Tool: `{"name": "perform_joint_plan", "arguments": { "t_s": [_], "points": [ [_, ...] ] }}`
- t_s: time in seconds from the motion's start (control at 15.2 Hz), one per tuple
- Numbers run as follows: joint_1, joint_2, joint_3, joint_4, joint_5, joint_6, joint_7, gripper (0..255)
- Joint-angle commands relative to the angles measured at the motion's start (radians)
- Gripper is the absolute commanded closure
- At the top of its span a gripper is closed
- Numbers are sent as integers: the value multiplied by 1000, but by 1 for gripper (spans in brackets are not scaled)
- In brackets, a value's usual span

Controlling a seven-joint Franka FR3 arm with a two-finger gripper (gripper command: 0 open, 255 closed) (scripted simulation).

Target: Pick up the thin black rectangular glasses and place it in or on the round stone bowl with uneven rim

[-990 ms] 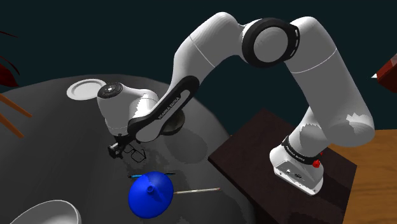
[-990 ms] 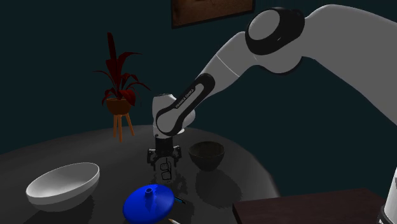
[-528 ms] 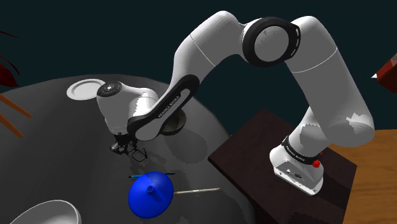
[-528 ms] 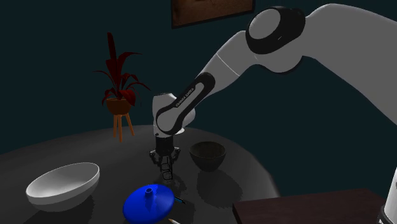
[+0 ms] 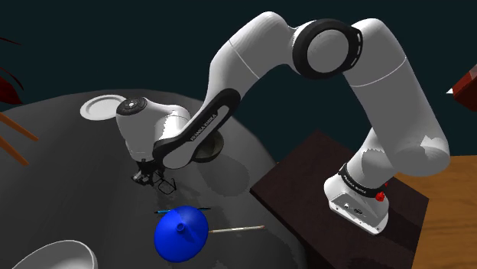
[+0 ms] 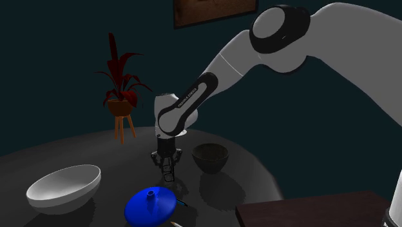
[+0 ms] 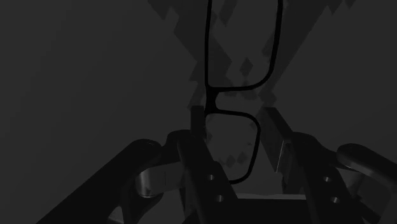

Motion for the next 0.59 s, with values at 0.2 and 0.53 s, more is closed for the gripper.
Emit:
{"name": "perform_joint_plan", "arguments": {
  "t_s": [0.2, 0.53],
  "points": [
    [-13, -45, 20, -15, 17, -32, -10, 255],
    [-27, -92, 40, -26, 37, -68, -21, 255]
  ]
}}
